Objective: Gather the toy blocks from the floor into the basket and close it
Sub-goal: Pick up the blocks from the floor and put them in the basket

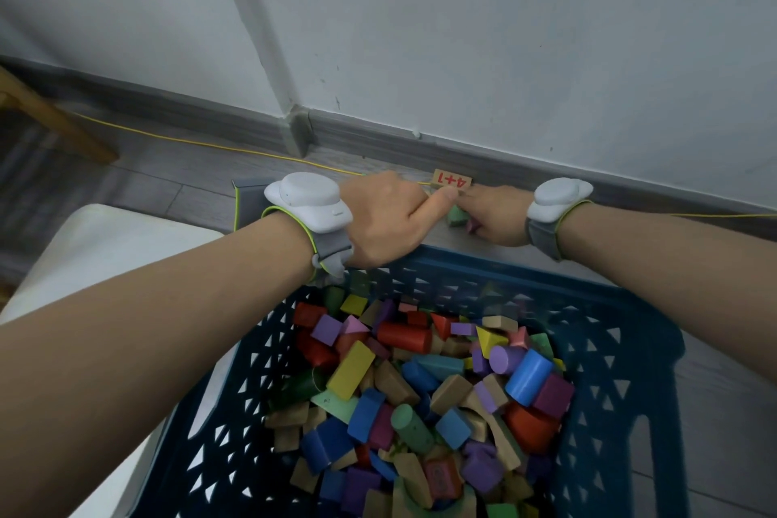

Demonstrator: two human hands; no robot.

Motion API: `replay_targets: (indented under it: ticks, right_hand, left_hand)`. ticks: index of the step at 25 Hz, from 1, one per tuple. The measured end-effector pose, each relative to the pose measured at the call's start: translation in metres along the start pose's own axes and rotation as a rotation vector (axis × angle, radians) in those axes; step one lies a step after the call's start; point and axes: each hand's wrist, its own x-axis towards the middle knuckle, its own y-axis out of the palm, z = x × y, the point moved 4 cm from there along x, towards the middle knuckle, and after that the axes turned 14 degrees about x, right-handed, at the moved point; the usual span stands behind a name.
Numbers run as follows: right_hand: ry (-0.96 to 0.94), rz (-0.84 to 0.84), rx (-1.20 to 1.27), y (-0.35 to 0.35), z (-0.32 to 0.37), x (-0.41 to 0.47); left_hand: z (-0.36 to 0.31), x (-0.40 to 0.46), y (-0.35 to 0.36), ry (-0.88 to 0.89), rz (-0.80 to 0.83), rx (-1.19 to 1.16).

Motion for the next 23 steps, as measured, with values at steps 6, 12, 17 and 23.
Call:
replay_targets:
  ticks: [6,12,17,23]
  right_hand:
    - [0.086,-0.219,0.819,-0.076,0.029,-0.059]
    - [-0.225,0.367,1.208,-0.132,0.112,-0.152]
    - [-0.139,0.106,0.875,-0.122,0.12,-0.139]
    - [0.404,-0.104,0.445,-0.04,-0.02,-0.1]
  left_hand:
    - [0.0,-0.001,0.0,-0.025,-0.024,0.012]
    - [0.004,0.002,0.005,0.001,0.06,0.006]
    - [0.005,0.001,0.004,-0.062,0.029,-0.026]
    - [0.006,0.004,0.008,-0.03,-0.012,-0.027]
